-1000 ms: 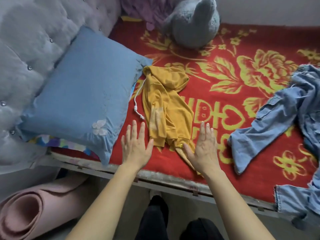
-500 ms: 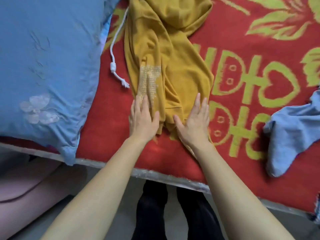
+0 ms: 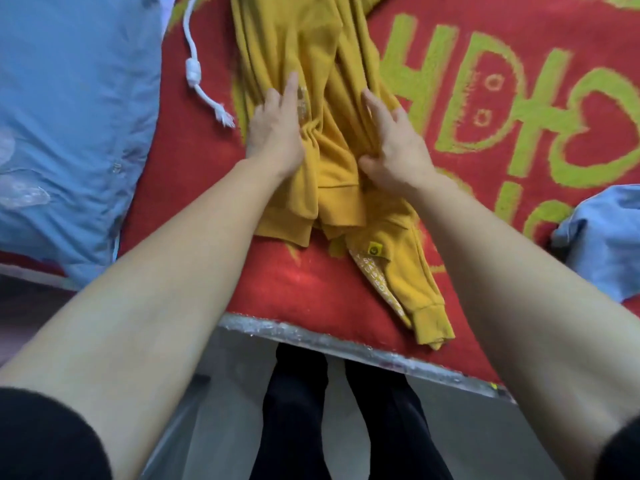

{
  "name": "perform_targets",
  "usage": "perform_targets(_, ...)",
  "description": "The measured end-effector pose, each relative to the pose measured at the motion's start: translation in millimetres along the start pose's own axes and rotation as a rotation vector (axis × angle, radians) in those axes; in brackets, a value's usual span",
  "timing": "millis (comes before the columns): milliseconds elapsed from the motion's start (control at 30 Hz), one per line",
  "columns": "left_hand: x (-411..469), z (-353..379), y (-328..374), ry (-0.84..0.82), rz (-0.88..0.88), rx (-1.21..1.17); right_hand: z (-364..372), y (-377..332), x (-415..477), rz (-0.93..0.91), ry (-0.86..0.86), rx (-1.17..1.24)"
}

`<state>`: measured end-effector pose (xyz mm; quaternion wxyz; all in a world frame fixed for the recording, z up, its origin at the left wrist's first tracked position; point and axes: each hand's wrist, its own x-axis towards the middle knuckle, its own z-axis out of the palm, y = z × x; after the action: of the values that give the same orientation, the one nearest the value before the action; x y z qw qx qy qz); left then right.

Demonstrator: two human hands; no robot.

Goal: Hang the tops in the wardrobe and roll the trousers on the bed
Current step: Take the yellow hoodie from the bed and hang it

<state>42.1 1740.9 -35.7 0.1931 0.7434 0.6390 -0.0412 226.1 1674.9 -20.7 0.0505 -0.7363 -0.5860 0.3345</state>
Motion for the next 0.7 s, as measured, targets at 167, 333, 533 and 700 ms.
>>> perform_targets(167,-79.2,19.1,-2.5,-0.156,-0.015,-0.050,30.1,9.6,-73.6,0.098,-0.043,0.091)
perform_targets(333,-185.8,31.1,-6.7,-0.416,-0.025,-0.105,37.3,30.8,-148.7,0.155,-0.289,0.014)
perform_targets(533,-169.9,13.7,-4.2,-0.321,0.106,0.203,-1.8,23.4,-107.5,0.299,-0.594,-0.065)
perform_targets(700,-107.1,0.4,-17.8,-0.188,0.060,0.163,-18.7,-8.4,-48.9,0.242,0.150,0.130)
